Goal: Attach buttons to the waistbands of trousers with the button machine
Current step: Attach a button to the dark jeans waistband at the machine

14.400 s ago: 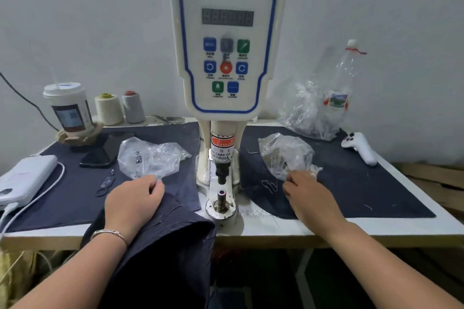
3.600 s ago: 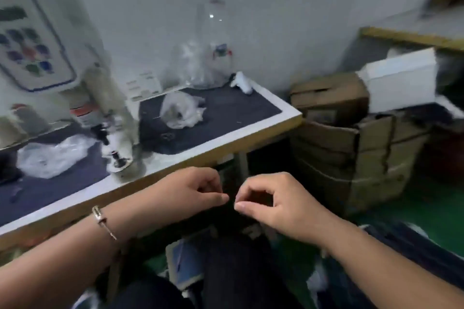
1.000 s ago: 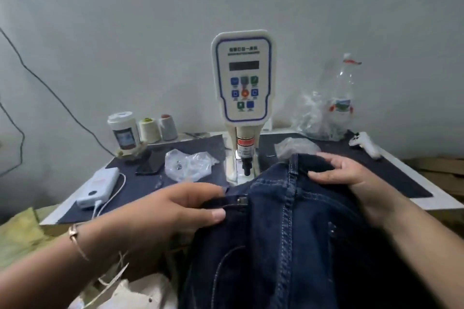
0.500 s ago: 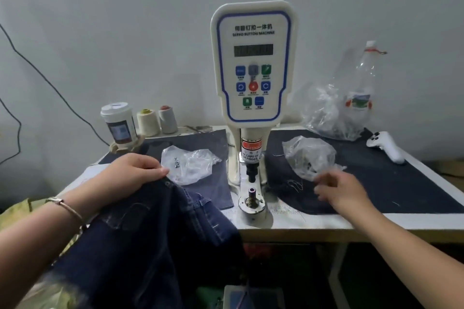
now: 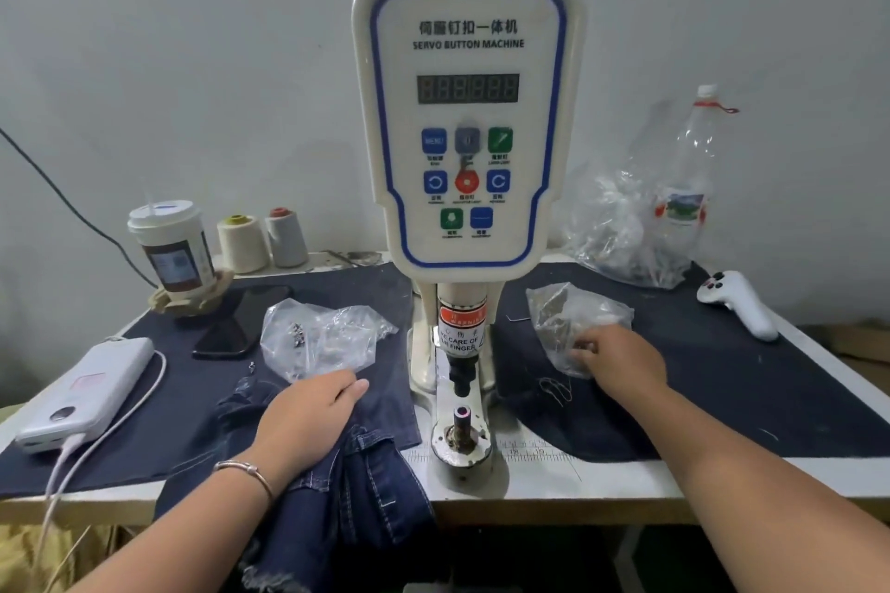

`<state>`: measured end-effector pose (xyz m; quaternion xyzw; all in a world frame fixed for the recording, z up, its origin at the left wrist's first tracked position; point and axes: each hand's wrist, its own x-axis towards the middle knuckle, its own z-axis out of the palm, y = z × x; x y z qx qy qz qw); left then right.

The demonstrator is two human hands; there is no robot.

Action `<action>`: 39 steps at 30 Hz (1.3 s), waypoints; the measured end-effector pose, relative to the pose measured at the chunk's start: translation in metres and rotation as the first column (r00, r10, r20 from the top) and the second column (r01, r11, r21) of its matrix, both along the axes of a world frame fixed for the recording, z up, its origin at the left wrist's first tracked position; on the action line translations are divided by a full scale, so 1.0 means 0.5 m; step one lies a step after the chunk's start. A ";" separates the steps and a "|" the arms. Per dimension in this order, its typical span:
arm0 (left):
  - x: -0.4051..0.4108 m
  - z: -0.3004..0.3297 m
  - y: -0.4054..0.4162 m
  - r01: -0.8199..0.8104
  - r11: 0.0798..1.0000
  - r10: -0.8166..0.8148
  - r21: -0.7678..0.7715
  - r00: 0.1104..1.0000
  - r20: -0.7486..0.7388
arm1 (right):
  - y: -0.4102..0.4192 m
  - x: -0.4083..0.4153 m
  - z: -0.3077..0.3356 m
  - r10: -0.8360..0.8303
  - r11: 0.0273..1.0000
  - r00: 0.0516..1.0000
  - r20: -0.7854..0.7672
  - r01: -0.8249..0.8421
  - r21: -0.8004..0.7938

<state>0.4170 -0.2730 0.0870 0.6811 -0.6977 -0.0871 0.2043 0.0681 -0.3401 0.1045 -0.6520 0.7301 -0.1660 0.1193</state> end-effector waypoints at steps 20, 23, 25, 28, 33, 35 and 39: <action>0.008 -0.026 0.007 -0.100 0.995 0.093 -0.017 0.970 -0.224 | 0.000 0.004 -0.034 -0.155 0.973 0.987 -0.033 0.147 -0.178; 0.010 -0.029 0.007 -0.095 0.995 0.088 -0.019 0.970 -0.226 | 0.002 0.009 -0.030 -0.171 0.970 0.985 -0.033 0.162 -0.182; 0.009 -0.026 0.007 -0.094 0.995 0.087 -0.021 0.971 -0.223 | 0.004 0.010 -0.029 -0.162 0.972 0.986 -0.030 0.154 -0.176; 0.008 -0.024 0.008 -0.098 0.995 0.087 -0.033 0.968 -0.237 | 0.006 0.012 -0.029 -0.136 0.978 0.990 -0.025 0.130 -0.163; 0.008 -0.026 0.009 -0.102 0.994 0.090 -0.037 0.965 -0.248 | 0.006 0.011 -0.035 -0.118 0.974 0.993 -0.005 0.115 -0.196; 0.008 -0.025 0.009 -0.098 0.994 0.084 -0.044 0.963 -0.255 | 0.005 0.012 -0.043 -0.131 0.971 0.989 -0.063 0.115 -0.210; 0.009 -0.026 0.009 -0.096 0.993 0.077 -0.066 0.964 -0.253 | -0.002 0.010 -0.050 -0.144 0.971 0.986 -0.088 0.123 -0.206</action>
